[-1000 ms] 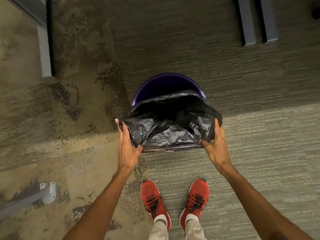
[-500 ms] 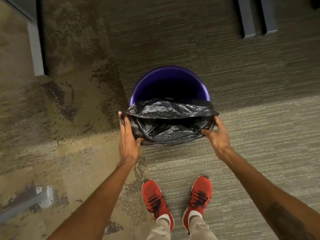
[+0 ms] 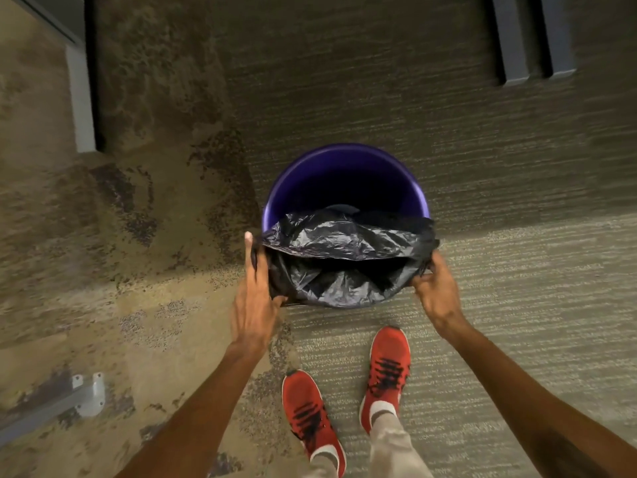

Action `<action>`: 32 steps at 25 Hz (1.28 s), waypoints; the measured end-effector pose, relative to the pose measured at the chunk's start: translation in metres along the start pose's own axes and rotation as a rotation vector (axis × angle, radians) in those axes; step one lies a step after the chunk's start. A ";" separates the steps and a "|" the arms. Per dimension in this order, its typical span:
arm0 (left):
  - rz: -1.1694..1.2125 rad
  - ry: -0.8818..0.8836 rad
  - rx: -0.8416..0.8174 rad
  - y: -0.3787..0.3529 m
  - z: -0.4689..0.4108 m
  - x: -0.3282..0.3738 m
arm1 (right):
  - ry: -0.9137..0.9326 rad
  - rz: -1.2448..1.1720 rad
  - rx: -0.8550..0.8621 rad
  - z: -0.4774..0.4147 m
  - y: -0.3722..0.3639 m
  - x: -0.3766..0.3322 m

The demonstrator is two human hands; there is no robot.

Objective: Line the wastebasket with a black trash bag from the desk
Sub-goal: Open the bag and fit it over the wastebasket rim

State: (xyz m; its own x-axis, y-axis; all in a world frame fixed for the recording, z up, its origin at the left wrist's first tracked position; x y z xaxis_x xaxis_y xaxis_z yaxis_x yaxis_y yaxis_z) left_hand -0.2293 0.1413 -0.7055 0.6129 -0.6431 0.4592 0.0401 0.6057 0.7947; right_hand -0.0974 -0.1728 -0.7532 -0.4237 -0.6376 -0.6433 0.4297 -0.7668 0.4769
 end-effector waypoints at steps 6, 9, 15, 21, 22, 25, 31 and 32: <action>0.073 0.018 0.055 0.022 -0.031 0.004 | -0.246 -0.518 0.082 -0.014 0.011 -0.009; 0.189 -0.005 0.006 0.034 -0.049 0.013 | -0.267 -0.565 0.088 -0.021 0.021 -0.018; 0.205 0.076 0.102 0.054 -0.085 0.016 | -0.130 -0.266 0.035 -0.046 0.031 -0.056; 0.150 0.071 0.170 0.052 -0.110 0.043 | 0.144 0.094 0.209 -0.064 0.042 -0.112; 0.132 0.079 0.165 0.049 -0.114 0.047 | 0.180 0.157 0.212 -0.067 0.040 -0.120; 0.084 0.093 0.168 0.047 -0.124 0.057 | 0.305 0.347 0.187 -0.077 0.031 -0.141; 0.209 0.005 0.219 0.044 -0.127 0.085 | 0.553 0.548 0.176 -0.086 0.020 -0.176; 0.233 0.005 0.238 0.043 -0.128 0.088 | 0.531 0.564 0.218 -0.086 0.024 -0.177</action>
State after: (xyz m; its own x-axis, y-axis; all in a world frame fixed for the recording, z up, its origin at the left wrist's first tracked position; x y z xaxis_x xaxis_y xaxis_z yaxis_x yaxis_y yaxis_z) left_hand -0.0725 0.1710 -0.6815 0.5881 -0.4972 0.6379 -0.2864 0.6095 0.7392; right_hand 0.0566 -0.0713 -0.6794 0.2697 -0.8547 -0.4435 0.2778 -0.3720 0.8857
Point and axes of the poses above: each hand's wrist, its own z-axis away from the middle knuckle, its own y-axis out of the back of the hand, x = y × z, the point moved 10 cm from there along -z, towards the middle knuckle, and after that the axes turned 7 degrees about z, right-handed, at the moved point
